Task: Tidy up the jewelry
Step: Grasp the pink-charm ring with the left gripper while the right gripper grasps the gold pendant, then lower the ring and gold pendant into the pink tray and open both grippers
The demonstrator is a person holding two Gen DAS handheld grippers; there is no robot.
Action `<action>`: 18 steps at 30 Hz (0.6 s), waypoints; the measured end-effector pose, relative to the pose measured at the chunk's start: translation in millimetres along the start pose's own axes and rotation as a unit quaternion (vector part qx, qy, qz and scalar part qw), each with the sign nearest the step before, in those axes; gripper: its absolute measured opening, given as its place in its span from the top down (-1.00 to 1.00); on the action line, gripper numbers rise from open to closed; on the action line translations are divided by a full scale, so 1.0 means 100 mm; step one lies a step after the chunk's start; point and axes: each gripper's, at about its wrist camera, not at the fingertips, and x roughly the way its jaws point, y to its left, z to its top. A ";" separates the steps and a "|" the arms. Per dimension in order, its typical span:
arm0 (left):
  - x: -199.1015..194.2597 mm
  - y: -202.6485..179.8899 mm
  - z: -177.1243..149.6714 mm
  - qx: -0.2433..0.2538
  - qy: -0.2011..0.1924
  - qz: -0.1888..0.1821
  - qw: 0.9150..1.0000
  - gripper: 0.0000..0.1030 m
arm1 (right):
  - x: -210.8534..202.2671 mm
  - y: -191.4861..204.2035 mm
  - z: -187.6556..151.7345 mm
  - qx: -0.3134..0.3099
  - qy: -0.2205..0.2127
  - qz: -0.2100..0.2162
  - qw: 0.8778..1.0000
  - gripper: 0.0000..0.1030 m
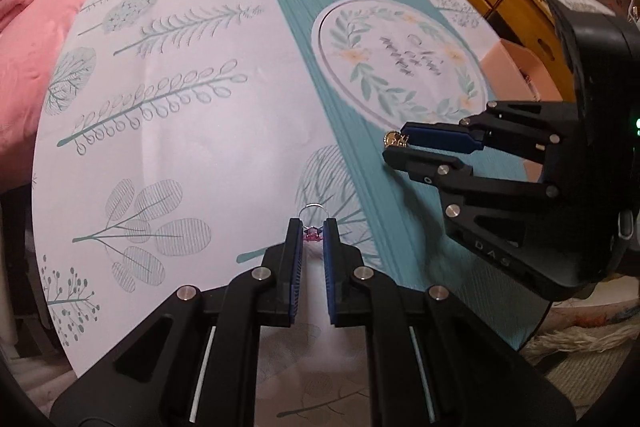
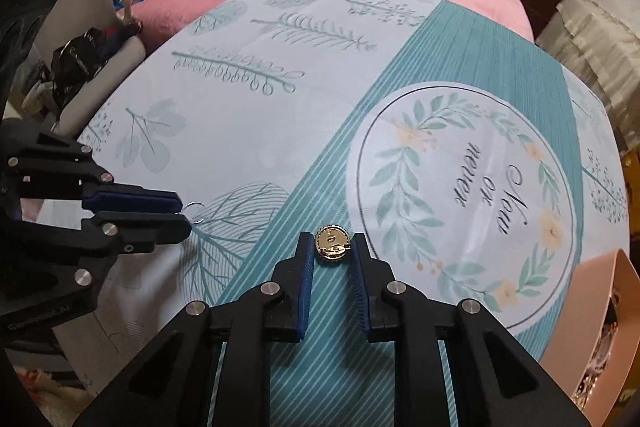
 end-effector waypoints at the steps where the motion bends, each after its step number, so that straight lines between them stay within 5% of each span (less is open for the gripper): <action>1: -0.03 -0.02 0.02 0.002 -0.002 -0.003 1.000 0.85 | -0.06 -0.03 -0.01 0.008 -0.003 0.001 1.000 0.65; 9: -0.34 -0.64 0.39 0.072 -0.037 -0.056 0.995 0.85 | -0.91 -0.50 -0.35 0.098 -0.045 -0.008 0.994 0.65; 18: -0.31 -1.92 0.81 0.190 -0.048 -0.137 0.971 0.85 | -1.46 -1.41 -1.23 0.239 -0.045 -0.041 0.969 0.65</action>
